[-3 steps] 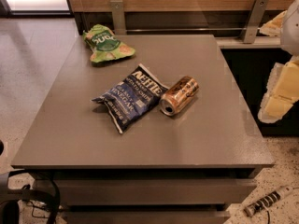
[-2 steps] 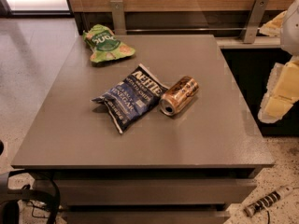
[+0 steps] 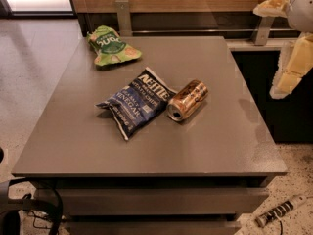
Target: Move orange can near green rice chip bag
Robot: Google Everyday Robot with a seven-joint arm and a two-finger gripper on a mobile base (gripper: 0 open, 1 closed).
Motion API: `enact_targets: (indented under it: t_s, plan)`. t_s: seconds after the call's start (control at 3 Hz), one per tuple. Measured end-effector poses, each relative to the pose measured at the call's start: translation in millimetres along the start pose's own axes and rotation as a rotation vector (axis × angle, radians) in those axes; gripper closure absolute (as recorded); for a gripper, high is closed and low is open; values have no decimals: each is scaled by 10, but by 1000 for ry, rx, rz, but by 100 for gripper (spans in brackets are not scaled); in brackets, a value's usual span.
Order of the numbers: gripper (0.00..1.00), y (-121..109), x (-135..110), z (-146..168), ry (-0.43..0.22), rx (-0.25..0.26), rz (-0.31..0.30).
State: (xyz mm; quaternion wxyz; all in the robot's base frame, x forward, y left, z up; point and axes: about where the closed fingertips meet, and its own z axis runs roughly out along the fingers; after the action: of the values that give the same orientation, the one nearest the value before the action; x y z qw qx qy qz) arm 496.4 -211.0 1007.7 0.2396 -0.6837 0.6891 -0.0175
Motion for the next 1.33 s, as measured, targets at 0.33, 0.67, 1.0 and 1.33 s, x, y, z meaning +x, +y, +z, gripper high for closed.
enact_targets:
  t_s: [0.33, 0.67, 1.0, 1.33]
  plan:
    - [0, -232, -118, 116, -92, -51, -182]
    - [0, -334, -303, 241, -156, -62, -383]
    - [0, -298, -418, 401, -190, -74, -470]
    - [0, -227, -609, 659, -185, -52, -526]
